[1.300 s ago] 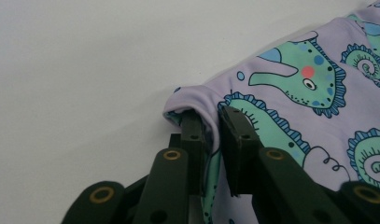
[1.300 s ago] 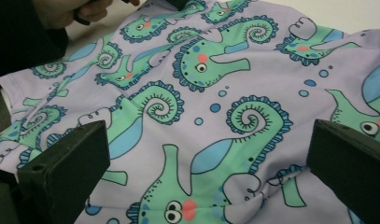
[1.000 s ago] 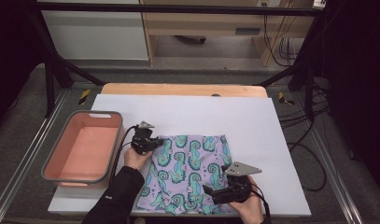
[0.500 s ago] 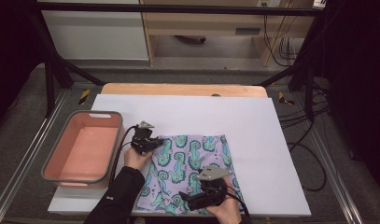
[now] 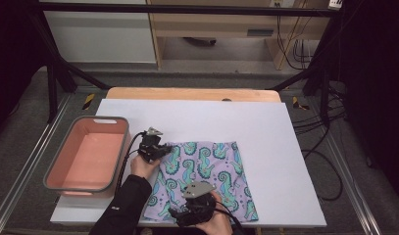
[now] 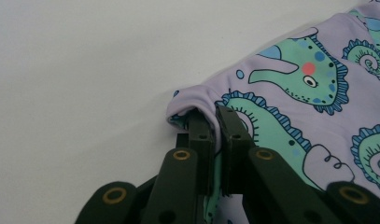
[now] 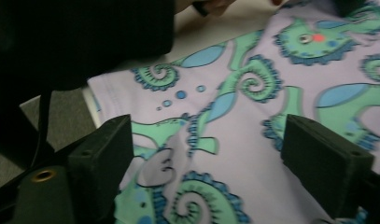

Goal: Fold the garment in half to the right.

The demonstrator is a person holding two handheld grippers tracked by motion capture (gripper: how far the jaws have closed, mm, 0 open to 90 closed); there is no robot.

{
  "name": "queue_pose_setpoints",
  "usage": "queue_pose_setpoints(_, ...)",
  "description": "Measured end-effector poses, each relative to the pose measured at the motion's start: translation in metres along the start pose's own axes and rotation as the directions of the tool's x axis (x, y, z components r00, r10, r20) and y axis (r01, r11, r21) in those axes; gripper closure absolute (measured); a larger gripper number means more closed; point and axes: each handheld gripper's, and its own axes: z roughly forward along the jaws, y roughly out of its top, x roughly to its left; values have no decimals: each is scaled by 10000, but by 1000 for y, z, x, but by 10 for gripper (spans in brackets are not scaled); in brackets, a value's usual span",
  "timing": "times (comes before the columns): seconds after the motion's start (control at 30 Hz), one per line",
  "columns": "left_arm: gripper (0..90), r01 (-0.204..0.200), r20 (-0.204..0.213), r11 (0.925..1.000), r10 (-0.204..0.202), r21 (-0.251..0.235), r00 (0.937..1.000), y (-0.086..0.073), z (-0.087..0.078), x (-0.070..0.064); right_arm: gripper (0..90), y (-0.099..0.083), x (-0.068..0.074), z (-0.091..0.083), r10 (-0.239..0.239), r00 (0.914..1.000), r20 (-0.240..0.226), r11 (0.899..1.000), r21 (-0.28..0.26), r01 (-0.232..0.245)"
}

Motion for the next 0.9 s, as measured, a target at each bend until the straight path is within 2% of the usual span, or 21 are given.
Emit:
queue_pose_setpoints(0.2, 849, 0, 2, 10000, 0, 18, 10000, 0, 0, 0, 231, 1, 13, 15, -397, 9991, -128, 9985, 361, 401)
queue_pose_setpoints(0.43, 850, -14, -13, 10000, 14, 60, 10000, 1, 0, 0, 218, 2, 24, 28, -760, 9971, -98, 9950, 642, 765)
queue_pose_setpoints(0.5, 850, -16, -10, 10000, 16, 55, 10000, 1, 0, 0, 207, 1, 28, 31, -995, 9950, 45, 9926, 704, 990)
queue_pose_setpoints(0.6, 850, 27, 27, 10000, -28, 64, 10000, 1, 0, 1, 264, 1, 29, 31, -1267, 9915, 291, 9893, 762, 1241)
queue_pose_setpoints(0.73, 850, -62, -57, 9997, 63, 227, 10000, 3, 0, -1, 330, 2, 27, 29, -1316, 9908, 322, 9880, 862, 1284)
queue_pose_setpoints(0.9, 850, 21, -6, 9999, -21, 125, 10000, 2, 0, 0, 516, 3, 24, 23, -1365, 9885, 651, 9859, 1063, 1292)
